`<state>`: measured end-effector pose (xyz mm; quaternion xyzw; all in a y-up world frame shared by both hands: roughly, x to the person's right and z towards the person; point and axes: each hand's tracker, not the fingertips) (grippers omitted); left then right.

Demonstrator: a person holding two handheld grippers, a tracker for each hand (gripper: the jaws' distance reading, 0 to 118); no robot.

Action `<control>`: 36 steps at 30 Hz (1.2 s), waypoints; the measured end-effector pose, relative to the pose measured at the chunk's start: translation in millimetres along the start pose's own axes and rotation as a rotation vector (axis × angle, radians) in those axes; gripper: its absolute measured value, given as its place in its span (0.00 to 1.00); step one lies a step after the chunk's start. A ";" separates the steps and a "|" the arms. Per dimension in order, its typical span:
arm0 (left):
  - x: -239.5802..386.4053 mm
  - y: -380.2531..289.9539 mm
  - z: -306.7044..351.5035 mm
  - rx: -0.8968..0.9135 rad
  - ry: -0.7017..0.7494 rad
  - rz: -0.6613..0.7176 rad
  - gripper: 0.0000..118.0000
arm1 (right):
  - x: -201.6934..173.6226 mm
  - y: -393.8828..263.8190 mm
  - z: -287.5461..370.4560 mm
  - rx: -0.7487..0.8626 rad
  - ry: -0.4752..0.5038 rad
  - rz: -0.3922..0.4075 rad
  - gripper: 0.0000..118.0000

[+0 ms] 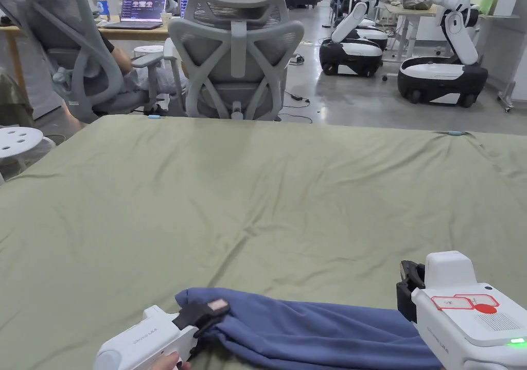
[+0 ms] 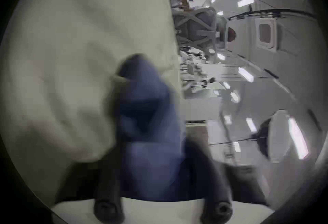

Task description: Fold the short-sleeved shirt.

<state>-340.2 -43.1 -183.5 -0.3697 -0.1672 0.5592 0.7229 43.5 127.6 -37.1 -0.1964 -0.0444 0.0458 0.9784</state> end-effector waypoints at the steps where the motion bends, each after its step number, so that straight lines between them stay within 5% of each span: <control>1: 3.5 -3.4 0.5 0.017 0.084 -0.062 0.09 | 0.5 -0.2 0.1 -0.002 -0.002 0.003 0.00; 3: 12.7 -2.2 11.0 0.034 0.017 -0.160 0.08 | 2.4 -1.3 0.8 -0.004 -0.006 0.007 0.00; 9: 39.4 25.2 47.6 0.202 0.203 -0.418 0.08 | 7.8 -4.8 -0.2 -0.011 -0.006 0.003 0.00; 12: 63.6 9.0 48.0 0.185 0.314 -0.694 0.08 | 9.1 -7.0 -1.8 -0.010 0.006 -0.010 0.00; 18: 138.6 -93.7 12.5 0.159 0.327 -1.261 0.08 | 17.3 -16.0 -0.2 -0.017 0.022 -0.022 0.00; 26: 123.2 -235.4 -91.1 -0.181 0.514 -1.716 0.07 | 49.8 -37.0 11.3 -0.047 0.012 -0.061 0.00; 28: 110.2 -240.8 -104.1 -0.176 0.594 -1.733 0.08 | 55.2 -42.5 14.2 -0.050 0.015 -0.070 0.00; 30: 112.3 -232.1 -103.0 -0.138 0.572 -1.663 0.20 | 58.3 -45.2 15.6 -0.054 0.016 -0.071 0.00; 32: 126.1 -225.9 -92.7 -0.109 0.516 -1.626 0.64 | 60.4 -45.4 16.9 -0.055 0.028 -0.083 0.00; 33: 138.3 -217.5 -82.3 -0.115 0.437 -1.542 0.79 | 60.7 -44.9 17.3 -0.055 0.035 -0.087 0.00; 36: 165.5 -184.6 -43.9 -0.055 0.210 -1.199 0.79 | 60.3 -41.8 16.8 -0.055 0.051 -0.090 0.00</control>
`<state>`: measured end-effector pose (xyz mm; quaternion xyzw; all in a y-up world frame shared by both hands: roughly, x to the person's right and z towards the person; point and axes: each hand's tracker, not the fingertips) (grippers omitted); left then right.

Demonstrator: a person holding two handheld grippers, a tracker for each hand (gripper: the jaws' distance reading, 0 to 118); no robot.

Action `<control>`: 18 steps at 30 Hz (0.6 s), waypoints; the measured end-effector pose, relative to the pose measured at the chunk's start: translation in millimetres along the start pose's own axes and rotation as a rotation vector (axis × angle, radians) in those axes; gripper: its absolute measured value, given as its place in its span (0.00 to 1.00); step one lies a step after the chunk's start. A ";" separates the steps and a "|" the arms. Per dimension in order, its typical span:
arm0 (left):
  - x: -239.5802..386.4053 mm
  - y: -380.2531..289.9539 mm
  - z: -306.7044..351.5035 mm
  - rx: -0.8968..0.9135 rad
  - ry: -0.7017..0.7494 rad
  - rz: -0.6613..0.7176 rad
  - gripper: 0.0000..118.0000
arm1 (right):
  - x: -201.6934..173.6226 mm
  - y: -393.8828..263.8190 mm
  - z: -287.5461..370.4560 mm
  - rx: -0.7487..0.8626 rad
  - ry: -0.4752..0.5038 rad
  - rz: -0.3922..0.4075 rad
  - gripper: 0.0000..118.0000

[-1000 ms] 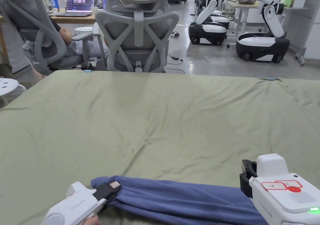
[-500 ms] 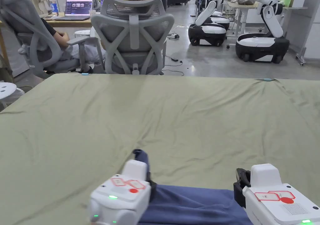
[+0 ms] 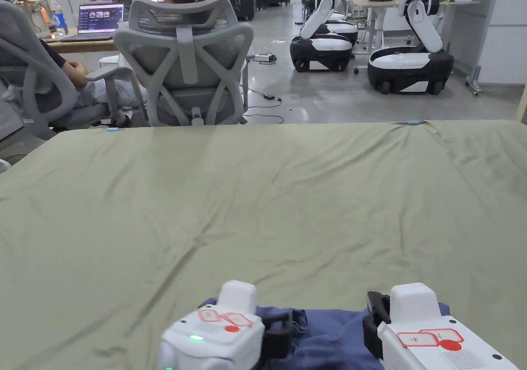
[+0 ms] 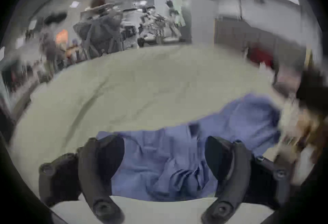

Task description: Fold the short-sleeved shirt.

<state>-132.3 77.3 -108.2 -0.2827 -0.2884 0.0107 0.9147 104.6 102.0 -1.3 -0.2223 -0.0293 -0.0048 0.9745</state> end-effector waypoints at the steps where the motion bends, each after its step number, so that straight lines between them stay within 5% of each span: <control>1: -9.6 3.7 10.6 0.044 -0.025 0.067 0.79 | -0.2 1.4 -0.2 -0.005 0.010 -0.007 0.00; 3: -30.1 3.2 8.2 -0.009 0.023 0.157 0.72 | -0.4 2.4 -0.3 -0.004 0.016 -0.017 0.00; 5: -49.5 -5.2 -0.1 -0.046 -0.025 0.269 0.23 | -0.7 2.7 0.5 0.005 0.021 -0.026 0.00; 6: -54.3 -9.2 -5.5 -0.072 -0.027 0.320 0.23 | -0.1 2.6 0.3 0.005 0.024 -0.031 0.00; 8: -56.3 -20.4 -17.1 -0.096 0.025 0.370 0.00 | 1.4 1.3 0.4 0.004 0.024 -0.040 0.00; 13: -38.1 -41.1 -44.1 -0.160 -0.167 0.439 0.00 | 12.5 -6.2 1.7 -0.021 0.010 -0.057 0.00; 18: 3.3 -51.2 -63.0 -0.193 -0.195 0.396 0.00 | 24.0 -10.4 7.2 -0.033 -0.011 -0.067 0.00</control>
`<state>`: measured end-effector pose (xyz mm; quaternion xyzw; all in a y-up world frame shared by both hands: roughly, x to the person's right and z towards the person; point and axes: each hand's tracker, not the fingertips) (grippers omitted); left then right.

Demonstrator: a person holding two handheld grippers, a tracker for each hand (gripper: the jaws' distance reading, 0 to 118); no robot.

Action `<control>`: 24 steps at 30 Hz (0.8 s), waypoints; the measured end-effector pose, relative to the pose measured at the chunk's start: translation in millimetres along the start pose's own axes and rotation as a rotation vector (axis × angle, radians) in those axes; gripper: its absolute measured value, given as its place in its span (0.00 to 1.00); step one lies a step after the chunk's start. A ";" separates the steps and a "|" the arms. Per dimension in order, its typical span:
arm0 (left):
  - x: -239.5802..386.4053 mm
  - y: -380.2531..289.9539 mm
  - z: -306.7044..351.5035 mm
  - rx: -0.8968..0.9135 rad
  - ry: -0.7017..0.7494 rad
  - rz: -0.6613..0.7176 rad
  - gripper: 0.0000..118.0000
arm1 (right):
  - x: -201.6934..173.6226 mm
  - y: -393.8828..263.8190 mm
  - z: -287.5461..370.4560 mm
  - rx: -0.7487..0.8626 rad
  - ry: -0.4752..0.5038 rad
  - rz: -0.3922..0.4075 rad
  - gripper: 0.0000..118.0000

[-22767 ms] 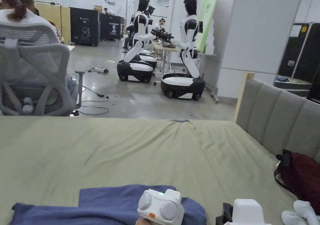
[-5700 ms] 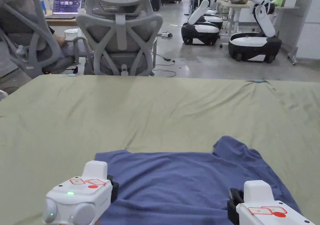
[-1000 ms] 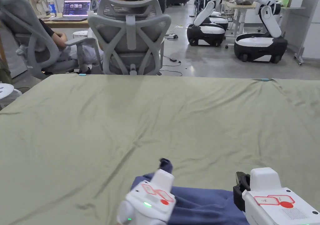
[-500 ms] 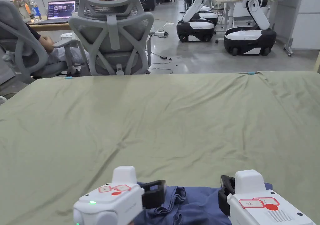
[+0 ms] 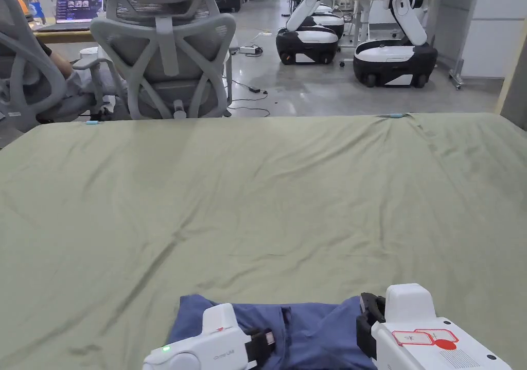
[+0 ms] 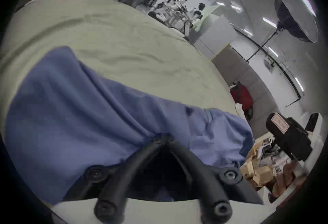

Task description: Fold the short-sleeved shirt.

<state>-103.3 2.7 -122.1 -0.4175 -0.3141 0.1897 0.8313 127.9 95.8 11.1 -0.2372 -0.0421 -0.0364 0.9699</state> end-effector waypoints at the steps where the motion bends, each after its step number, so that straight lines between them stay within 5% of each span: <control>1: 2.6 0.0 -1.6 -0.001 -0.013 0.000 0.00 | 0.8 -0.1 0.6 -0.002 -0.002 0.000 0.00; 8: -2.1 5.3 38.9 0.143 0.013 -0.041 0.00 | -8.7 -2.3 1.8 -0.013 0.011 0.027 0.00; 14: -56.1 17.5 92.5 0.270 0.052 0.071 0.04 | -25.4 0.5 -2.1 -0.019 0.035 0.043 0.00; 15: -71.6 18.1 98.9 0.284 0.056 0.117 0.20 | -27.5 1.0 -2.1 -0.018 0.041 0.046 0.00; 16: -87.4 18.0 106.7 0.286 0.068 0.170 0.56 | -28.9 1.6 -3.7 -0.019 0.046 0.052 0.00; 17: -100.3 17.1 113.8 0.299 0.073 0.211 0.71 | -31.5 1.9 -4.6 -0.018 0.046 0.058 0.00; 19: -120.0 15.0 120.6 0.304 0.009 0.304 0.77 | -35.6 2.9 -5.8 -0.018 0.044 0.064 0.00; 20: -128.3 13.4 121.7 0.300 -0.051 0.358 0.90 | -36.5 3.8 -7.4 -0.019 0.049 0.062 0.00; 24: -143.5 4.6 96.2 0.248 -0.186 0.525 0.91 | -42.5 3.7 -10.7 -0.024 0.055 0.063 0.00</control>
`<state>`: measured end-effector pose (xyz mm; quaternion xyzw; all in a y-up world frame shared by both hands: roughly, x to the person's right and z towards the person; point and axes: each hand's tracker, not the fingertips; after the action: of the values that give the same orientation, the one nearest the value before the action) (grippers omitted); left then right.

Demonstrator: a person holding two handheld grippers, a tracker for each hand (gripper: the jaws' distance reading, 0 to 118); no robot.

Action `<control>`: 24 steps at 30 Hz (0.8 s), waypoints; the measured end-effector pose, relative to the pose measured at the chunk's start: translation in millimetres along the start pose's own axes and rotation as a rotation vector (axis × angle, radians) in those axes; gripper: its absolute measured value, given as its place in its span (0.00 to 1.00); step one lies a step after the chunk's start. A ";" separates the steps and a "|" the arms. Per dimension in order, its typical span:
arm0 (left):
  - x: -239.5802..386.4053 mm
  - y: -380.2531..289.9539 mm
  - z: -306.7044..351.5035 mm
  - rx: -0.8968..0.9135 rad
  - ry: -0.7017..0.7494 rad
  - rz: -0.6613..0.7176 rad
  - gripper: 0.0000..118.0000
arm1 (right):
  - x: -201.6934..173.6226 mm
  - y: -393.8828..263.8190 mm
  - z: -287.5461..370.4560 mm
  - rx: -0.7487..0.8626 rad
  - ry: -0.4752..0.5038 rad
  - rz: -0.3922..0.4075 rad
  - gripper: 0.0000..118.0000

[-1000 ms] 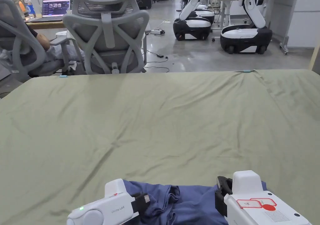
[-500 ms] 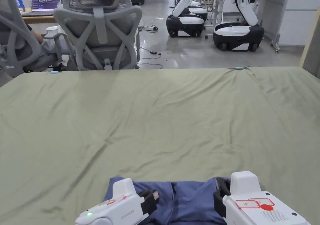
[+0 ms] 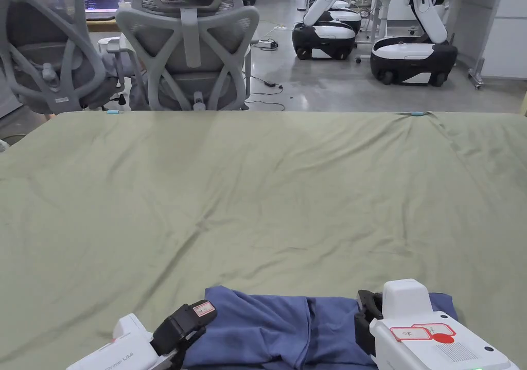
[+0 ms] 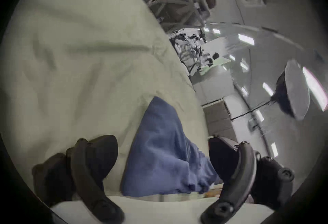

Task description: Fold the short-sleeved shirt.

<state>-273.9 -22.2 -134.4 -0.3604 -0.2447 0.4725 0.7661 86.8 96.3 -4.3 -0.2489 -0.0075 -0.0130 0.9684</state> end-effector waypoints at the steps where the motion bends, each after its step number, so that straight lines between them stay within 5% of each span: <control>1: -2.4 -2.7 -3.5 0.024 -0.047 0.014 0.91 | -1.0 -0.2 0.4 -0.001 0.000 0.004 0.00; 3: -2.2 -6.6 -18.0 -0.036 -0.139 0.148 0.80 | -0.6 -0.7 1.9 -0.003 -0.002 0.008 0.00; 7: -6.8 -19.3 -51.2 -0.066 -0.065 0.161 0.15 | 5.9 -1.5 3.1 -0.013 -0.020 0.006 0.00; 18: -8.0 53.1 55.5 0.276 0.134 -0.070 0.10 | -2.5 3.8 1.1 -0.031 -0.056 0.045 0.00; 24: -5.5 79.1 101.6 0.326 0.306 -0.323 0.10 | -17.3 6.9 -6.6 -0.031 -0.036 0.049 0.00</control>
<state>-392.3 28.7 -133.5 -0.2559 -0.1009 0.3176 0.9075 69.7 99.5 -13.7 -0.2644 -0.0186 0.0151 0.9641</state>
